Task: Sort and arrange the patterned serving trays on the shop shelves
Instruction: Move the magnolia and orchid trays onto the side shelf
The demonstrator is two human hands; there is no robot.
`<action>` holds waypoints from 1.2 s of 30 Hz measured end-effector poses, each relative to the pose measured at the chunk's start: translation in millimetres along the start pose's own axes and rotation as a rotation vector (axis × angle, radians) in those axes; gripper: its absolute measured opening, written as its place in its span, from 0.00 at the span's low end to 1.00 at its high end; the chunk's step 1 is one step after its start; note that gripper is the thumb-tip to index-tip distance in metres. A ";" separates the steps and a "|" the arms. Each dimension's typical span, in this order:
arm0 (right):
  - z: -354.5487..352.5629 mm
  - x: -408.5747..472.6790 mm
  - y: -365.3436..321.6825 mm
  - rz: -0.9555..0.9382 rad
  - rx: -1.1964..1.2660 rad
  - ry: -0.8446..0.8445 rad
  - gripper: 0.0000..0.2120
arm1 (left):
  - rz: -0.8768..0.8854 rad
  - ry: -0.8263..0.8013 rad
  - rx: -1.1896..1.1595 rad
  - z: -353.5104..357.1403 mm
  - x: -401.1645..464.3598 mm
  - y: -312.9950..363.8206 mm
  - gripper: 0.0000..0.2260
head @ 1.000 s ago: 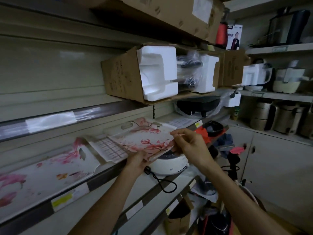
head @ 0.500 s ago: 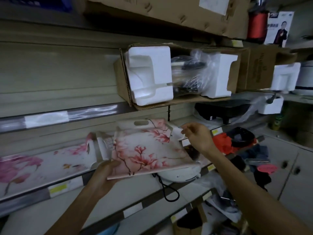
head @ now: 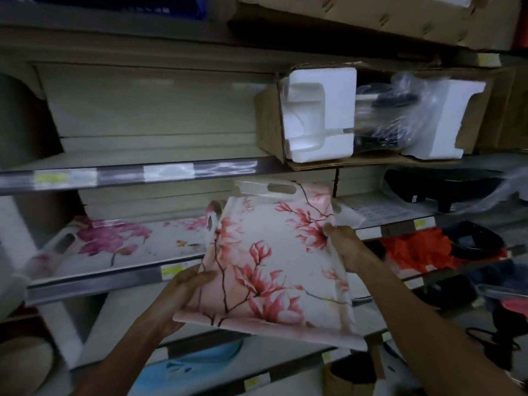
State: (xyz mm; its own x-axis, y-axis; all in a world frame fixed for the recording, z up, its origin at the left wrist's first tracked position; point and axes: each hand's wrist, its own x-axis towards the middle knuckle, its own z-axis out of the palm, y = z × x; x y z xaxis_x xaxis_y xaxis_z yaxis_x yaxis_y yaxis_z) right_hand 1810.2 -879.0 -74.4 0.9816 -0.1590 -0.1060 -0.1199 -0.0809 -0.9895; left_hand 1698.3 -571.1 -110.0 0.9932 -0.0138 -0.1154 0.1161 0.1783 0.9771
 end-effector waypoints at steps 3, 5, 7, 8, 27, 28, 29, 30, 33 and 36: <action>22.9 -11.8 8.1 -0.022 0.009 0.084 0.11 | -0.023 0.017 0.057 -21.3 -26.2 -2.6 0.12; 40.7 -24.1 13.8 -0.044 0.031 0.098 0.11 | -0.034 0.022 0.115 -35.8 -43.9 -4.0 0.11; 59.8 -35.5 20.9 -0.045 0.026 0.108 0.13 | -0.039 0.047 0.165 -50.7 -63.9 -4.4 0.10; 69.3 -41.4 24.2 -0.040 0.024 0.104 0.14 | -0.028 0.072 0.184 -56.1 -72.1 -4.3 0.10; 297.1 -202.5 29.8 -0.151 0.036 -0.186 0.13 | -0.054 0.594 0.101 -227.8 -243.6 -11.7 0.15; 311.2 -212.5 30.6 -0.152 0.038 -0.213 0.13 | -0.043 0.576 0.107 -249.7 -250.8 -18.5 0.15; 325.0 -223.6 30.8 -0.149 0.039 -0.236 0.13 | -0.025 0.610 0.107 -282.5 -250.5 -36.3 0.16; 339.0 -235.0 31.0 -0.148 0.042 -0.257 0.13 | -0.006 0.625 0.087 -318.6 -250.9 -55.6 0.20; 381.9 -262.9 34.7 -0.160 0.021 -0.323 0.14 | 0.020 0.565 0.021 -307.0 -304.4 -15.5 0.26; 423.7 -290.1 36.9 -0.162 0.027 -0.404 0.16 | 0.041 0.706 0.120 -311.5 -349.3 -4.8 0.25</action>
State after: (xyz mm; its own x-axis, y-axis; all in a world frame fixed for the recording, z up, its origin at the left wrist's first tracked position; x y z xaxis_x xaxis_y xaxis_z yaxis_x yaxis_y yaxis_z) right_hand 1584.1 -418.9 -122.0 0.9675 0.2515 0.0262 0.0392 -0.0470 -0.9981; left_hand 1348.6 -260.7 -130.1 0.7596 0.6380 -0.1268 0.1192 0.0551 0.9913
